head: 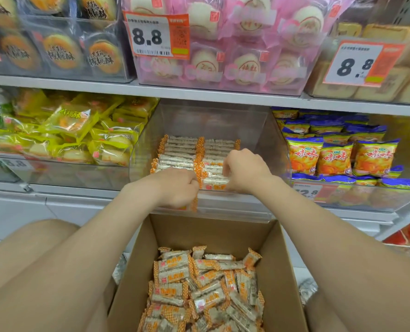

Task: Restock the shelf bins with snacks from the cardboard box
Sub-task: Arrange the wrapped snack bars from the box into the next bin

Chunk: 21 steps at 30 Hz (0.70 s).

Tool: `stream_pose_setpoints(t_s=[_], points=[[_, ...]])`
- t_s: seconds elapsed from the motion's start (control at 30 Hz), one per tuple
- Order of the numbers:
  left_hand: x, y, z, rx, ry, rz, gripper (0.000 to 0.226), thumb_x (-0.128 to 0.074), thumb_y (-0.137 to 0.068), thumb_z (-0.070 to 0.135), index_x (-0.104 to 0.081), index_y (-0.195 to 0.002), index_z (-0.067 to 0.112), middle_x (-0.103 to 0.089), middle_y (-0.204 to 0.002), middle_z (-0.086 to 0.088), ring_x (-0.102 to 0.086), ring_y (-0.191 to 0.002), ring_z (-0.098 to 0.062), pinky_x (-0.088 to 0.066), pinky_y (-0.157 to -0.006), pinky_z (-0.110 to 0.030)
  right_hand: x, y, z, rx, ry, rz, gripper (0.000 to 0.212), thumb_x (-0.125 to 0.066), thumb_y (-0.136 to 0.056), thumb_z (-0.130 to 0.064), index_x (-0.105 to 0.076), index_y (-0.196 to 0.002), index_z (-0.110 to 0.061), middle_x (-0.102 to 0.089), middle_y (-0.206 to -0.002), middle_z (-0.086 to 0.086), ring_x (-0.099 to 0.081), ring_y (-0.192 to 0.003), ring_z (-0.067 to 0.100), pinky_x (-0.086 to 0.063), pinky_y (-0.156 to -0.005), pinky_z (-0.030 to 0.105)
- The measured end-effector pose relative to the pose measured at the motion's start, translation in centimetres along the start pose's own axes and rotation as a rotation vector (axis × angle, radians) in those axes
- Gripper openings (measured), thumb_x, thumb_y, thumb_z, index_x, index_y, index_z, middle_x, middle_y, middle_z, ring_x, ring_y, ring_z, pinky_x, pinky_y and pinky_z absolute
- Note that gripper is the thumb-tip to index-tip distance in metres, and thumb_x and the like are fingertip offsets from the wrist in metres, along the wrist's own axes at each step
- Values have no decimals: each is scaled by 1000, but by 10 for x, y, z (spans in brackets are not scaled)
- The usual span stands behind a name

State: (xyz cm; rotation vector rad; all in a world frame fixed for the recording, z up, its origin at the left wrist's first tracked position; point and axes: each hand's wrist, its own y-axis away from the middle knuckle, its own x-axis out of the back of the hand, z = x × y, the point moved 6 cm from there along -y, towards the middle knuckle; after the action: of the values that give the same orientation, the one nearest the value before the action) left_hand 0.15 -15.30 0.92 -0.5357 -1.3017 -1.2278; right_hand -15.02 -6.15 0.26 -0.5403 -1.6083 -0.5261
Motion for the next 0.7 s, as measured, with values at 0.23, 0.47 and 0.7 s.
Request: stream_pose_setpoints(t_s=[0.23,0.47,0.7], points=[[-3,0,-3,-37,17,56,36,-29,-110,35,-62,-109,21,-64,-114,-1,-57,-107,-24,-47,-90,-39,-1,3,8,-144,29,20,39,-91,-73,-33,-65,-98,-17,-66,-99,5,-65,-89,31,-52,-75,39],[-2,7,-6,-24,24,134,36,-29,-107,36,-63,-102,24,-68,-103,2,-57,-101,-24,-52,-91,-44,-1,13,26,-260,-96,-24,51,-91,-73,-32,-48,-92,-12,-60,-96,8,-58,-78,26,-43,-57,30],[-3,7,-4,-34,30,159,35,-30,-107,36,-61,-97,24,-66,-103,0,-58,-98,-24,-51,-84,-42,-3,12,30,-340,-355,-60,48,-100,-60,-32,-62,-79,-9,-67,-79,8,-63,-68,21,-42,-47,26]])
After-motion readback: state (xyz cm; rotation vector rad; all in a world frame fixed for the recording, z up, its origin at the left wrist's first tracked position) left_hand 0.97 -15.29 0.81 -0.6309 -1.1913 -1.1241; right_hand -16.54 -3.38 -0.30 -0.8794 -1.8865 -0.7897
